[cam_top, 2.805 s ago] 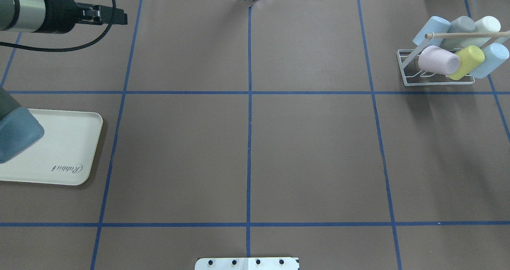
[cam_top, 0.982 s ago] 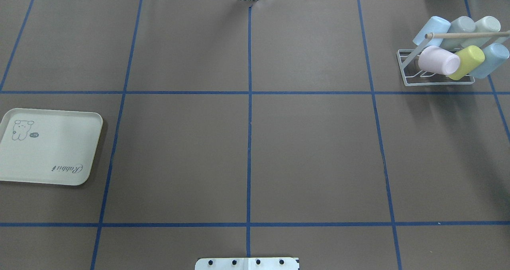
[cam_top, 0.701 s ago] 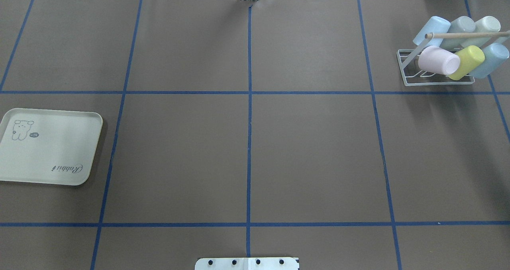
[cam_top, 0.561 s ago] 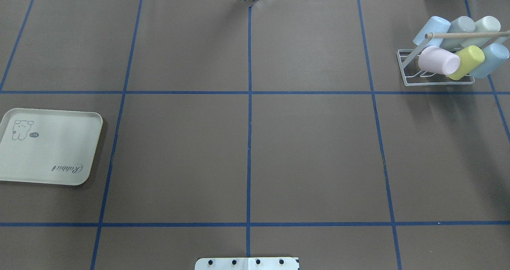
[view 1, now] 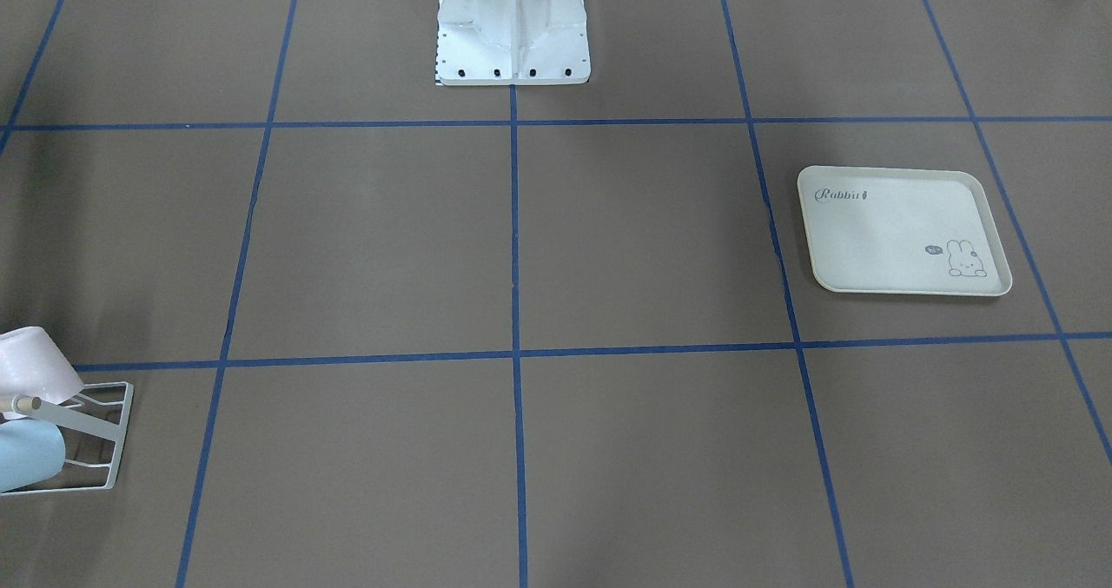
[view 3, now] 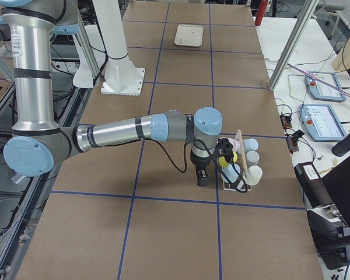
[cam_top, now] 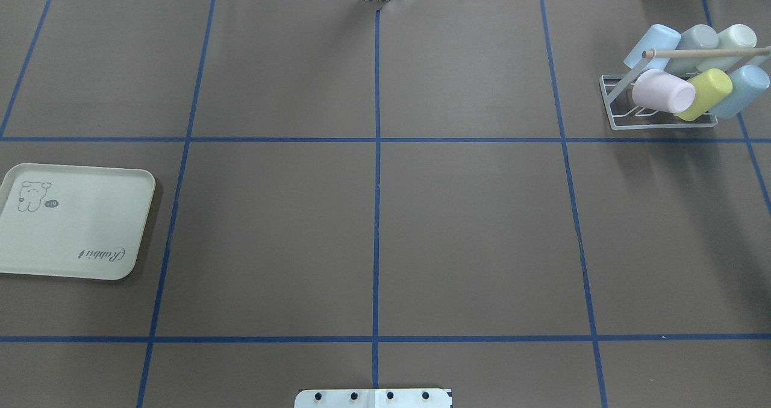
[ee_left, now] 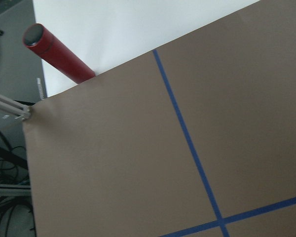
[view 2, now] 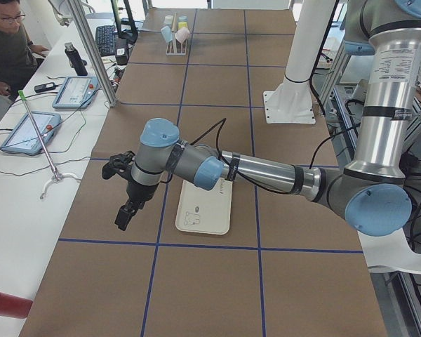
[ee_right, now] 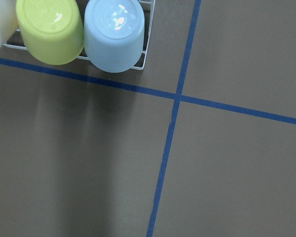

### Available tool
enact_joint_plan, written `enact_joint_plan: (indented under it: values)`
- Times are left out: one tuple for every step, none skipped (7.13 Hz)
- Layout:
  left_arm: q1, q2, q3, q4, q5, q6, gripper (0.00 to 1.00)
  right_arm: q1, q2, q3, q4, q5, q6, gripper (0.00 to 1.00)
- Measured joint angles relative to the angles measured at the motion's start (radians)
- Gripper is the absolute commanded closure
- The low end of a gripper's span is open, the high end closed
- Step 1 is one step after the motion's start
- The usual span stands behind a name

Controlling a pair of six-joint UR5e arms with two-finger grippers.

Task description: Transfer IKEA cup to right arm and place on rack

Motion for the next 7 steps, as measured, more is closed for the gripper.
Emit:
enact_joint_plan:
  values:
    - [0.001, 0.019, 0.031, 0.009, -0.037, 0.028, 0.0, 0.0, -0.001, -0.001, 0.0, -0.001, 0.0, 0.0]
    - [0.002, 0.027, 0.078, 0.009, -0.137, 0.038, 0.0, 0.0, -0.003, -0.001, 0.0, -0.001, 0.0, 0.0]
    - [0.003, 0.03, 0.108, 0.008, -0.214, 0.039, 0.0, 0.0, -0.004, -0.002, 0.0, -0.001, 0.0, 0.0]
    - [0.006, 0.03, 0.12, 0.008, -0.246, 0.038, 0.0, 0.0, -0.005, -0.005, -0.001, 0.001, 0.001, 0.0]
    - [0.009, 0.027, 0.119, 0.012, -0.253, 0.035, 0.0, 0.0, -0.006, -0.011, -0.002, 0.005, 0.001, 0.0]
    - [0.011, 0.024, 0.111, 0.017, -0.254, 0.032, 0.0, 0.0, -0.007, -0.016, -0.002, 0.007, 0.002, 0.0]
    - [0.012, 0.025, 0.106, 0.02, -0.256, 0.031, 0.0, 0.0, -0.007, -0.021, -0.003, 0.007, 0.002, 0.0]
